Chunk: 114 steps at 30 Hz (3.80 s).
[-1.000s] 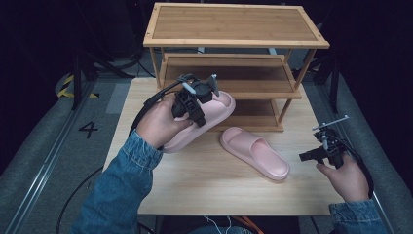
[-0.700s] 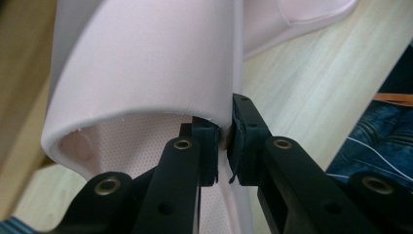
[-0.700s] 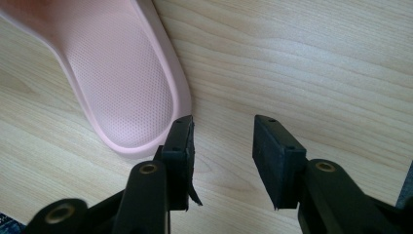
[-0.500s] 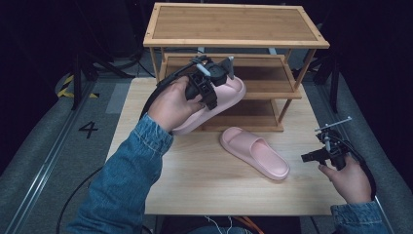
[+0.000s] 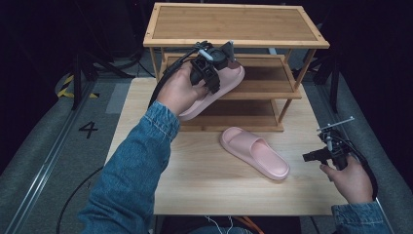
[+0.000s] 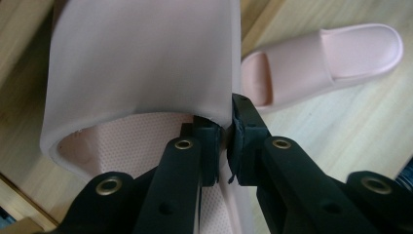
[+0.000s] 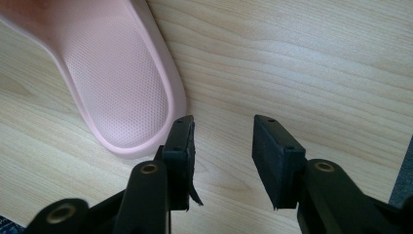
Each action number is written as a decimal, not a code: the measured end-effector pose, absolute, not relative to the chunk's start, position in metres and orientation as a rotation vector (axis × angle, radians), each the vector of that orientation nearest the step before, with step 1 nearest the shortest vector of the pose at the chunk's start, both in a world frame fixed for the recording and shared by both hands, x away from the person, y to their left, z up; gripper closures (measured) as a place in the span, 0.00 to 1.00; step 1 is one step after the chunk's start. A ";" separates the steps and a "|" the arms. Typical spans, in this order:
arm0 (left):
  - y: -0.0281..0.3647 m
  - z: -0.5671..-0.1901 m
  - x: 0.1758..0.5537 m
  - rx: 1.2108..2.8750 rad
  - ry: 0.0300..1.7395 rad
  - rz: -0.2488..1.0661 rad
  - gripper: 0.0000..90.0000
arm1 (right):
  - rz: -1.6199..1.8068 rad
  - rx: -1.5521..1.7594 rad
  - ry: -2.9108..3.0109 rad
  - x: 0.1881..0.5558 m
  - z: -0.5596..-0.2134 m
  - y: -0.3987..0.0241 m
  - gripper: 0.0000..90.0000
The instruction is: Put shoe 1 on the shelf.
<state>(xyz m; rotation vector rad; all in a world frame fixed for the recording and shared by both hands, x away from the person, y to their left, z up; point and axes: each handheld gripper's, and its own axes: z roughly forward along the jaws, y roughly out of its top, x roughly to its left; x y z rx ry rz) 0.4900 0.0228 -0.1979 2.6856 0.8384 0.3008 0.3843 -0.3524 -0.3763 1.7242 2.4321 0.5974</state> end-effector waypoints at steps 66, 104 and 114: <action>0.137 -0.242 0.477 2.510 1.194 0.325 0.99 | 0.569 1.606 2.501 0.398 -0.378 -0.327 0.69; 0.057 -0.239 0.435 2.604 0.817 0.196 0.91 | 0.548 1.615 2.507 0.395 -0.382 -0.328 0.69; 0.039 -0.249 0.447 2.634 0.837 0.241 0.83 | 0.547 1.626 2.506 0.395 -0.383 -0.329 0.68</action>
